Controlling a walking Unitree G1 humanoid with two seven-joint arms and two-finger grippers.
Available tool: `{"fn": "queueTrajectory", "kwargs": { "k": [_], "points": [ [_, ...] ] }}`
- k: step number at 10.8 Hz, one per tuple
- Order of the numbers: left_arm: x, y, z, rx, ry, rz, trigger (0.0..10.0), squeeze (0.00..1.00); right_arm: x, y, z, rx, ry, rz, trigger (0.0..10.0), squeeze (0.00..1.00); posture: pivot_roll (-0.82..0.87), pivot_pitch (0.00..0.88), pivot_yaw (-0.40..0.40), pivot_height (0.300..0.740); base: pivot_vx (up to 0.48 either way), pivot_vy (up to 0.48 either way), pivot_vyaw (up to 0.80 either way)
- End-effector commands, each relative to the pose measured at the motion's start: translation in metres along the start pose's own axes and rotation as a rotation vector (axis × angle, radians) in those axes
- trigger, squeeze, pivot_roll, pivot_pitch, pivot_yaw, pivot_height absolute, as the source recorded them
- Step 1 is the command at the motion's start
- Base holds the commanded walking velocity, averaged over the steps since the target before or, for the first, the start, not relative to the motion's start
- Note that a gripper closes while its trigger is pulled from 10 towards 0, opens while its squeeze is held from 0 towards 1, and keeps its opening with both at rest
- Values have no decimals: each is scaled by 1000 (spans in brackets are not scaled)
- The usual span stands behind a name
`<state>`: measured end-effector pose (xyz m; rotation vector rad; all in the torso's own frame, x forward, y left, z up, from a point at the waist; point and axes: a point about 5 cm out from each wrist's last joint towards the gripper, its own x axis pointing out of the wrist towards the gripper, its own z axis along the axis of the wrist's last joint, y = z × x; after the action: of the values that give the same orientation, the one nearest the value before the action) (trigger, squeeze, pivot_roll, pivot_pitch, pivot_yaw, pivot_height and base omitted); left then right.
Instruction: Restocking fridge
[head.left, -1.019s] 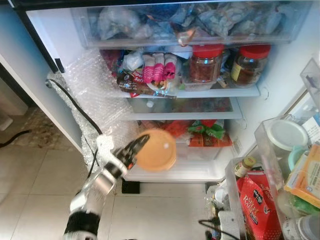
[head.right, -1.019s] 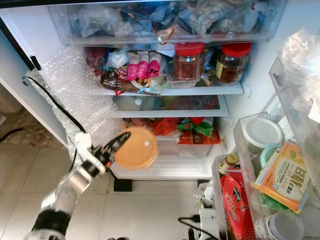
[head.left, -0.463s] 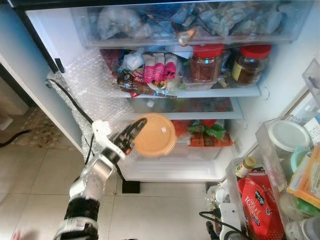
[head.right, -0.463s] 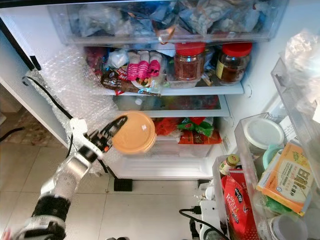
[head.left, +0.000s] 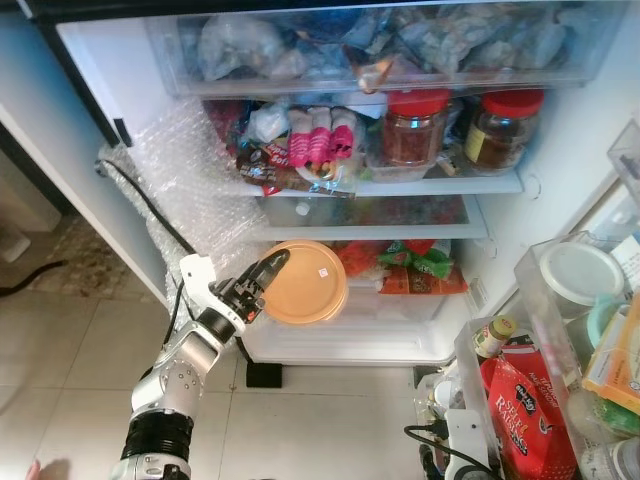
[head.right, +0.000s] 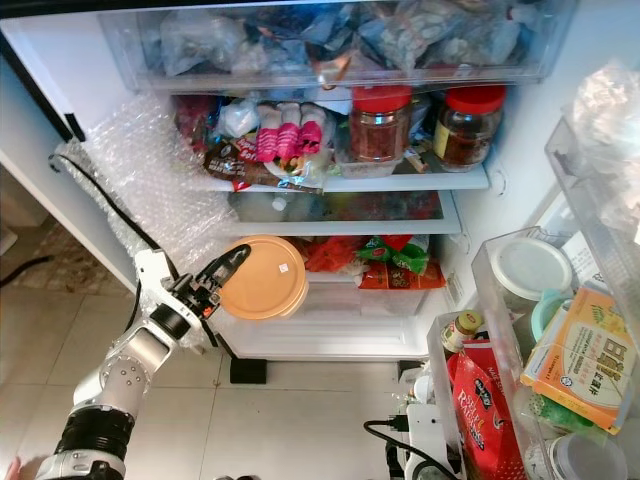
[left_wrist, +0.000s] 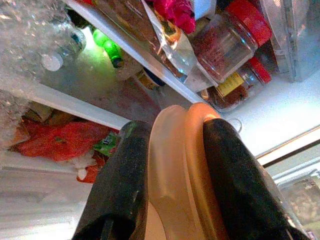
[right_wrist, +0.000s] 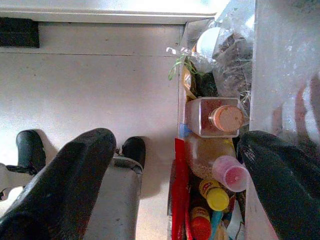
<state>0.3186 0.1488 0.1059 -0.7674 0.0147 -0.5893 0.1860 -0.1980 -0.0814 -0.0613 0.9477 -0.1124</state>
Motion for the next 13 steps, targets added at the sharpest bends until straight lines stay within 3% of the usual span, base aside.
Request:
{"fn": "queueTrajectory", "kwargs": {
  "k": [1,4,9,13],
  "points": [
    [-4,1,-3,2,10,15,10000,0,-2,-3,-11,16,38,-16,10000,0,-112,98,42,740,0,0,0],
    [-11,4,1,16,-3,46,10000,0,-2,-6,-13,20,49,-25,10000,0,-98,90,29,740,0,0,0],
    [-23,9,-4,-5,-28,105,10000,0,-3,-10,-15,13,46,-35,10000,0,-111,164,12,740,0,0,0],
    [-23,9,-7,-25,-28,114,10000,0,-3,-12,-14,32,24,-31,10000,0,-118,195,2,740,0,0,0]
  ]
}}
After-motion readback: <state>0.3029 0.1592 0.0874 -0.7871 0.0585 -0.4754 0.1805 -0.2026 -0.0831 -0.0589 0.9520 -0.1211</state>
